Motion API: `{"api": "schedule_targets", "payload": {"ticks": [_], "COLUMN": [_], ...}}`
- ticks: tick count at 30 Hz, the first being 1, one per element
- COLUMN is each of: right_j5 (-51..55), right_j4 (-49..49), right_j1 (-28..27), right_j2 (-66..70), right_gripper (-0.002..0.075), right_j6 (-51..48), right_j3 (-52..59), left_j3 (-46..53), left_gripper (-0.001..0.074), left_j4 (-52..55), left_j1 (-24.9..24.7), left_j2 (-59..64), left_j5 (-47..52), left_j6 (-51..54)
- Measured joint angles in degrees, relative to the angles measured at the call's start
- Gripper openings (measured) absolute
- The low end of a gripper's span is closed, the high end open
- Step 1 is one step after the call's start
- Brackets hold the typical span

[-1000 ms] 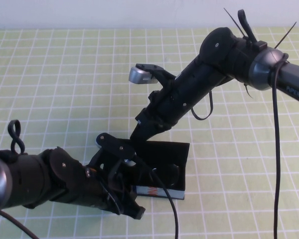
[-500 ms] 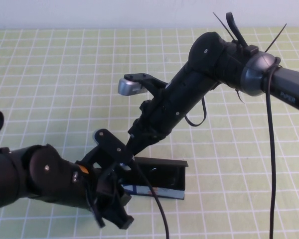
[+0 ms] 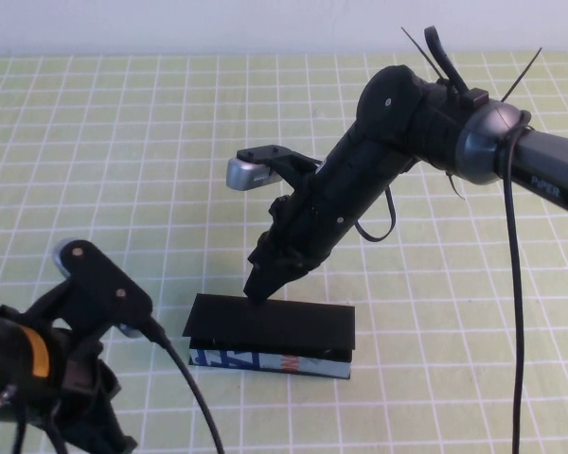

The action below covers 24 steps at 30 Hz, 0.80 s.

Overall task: Return glasses to glasses case
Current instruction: Close the glasses case

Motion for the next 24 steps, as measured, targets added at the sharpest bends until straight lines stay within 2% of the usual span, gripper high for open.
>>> {"api": "schedule_targets", "payload": {"ticks": [5,15,24], "right_j5": [0.0,0.0,0.0], "right_j4": [-0.46,-3.7,-6.97], "right_j1": [0.58,5.1,5.42], "right_j2": [0.0,1.21,1.86], "right_gripper": [-0.0018,-0.0018,-0.0018], "right_j6": [0.0,1.71,5.54], "right_j3": [0.0,0.0,0.0], "left_j3": [0.0,0.0,0.0], "left_gripper": [-0.0003,-0.0003,-0.0003], "left_j4": [2.15,2.35,2.35], "left_j1": [0.0,0.0,0.0], "left_j2": [-7.2,-20.96,-31.26], "left_j5": [4.5,13.39,22.22], "left_j6": [-3.65,-8.97,-11.55]}}
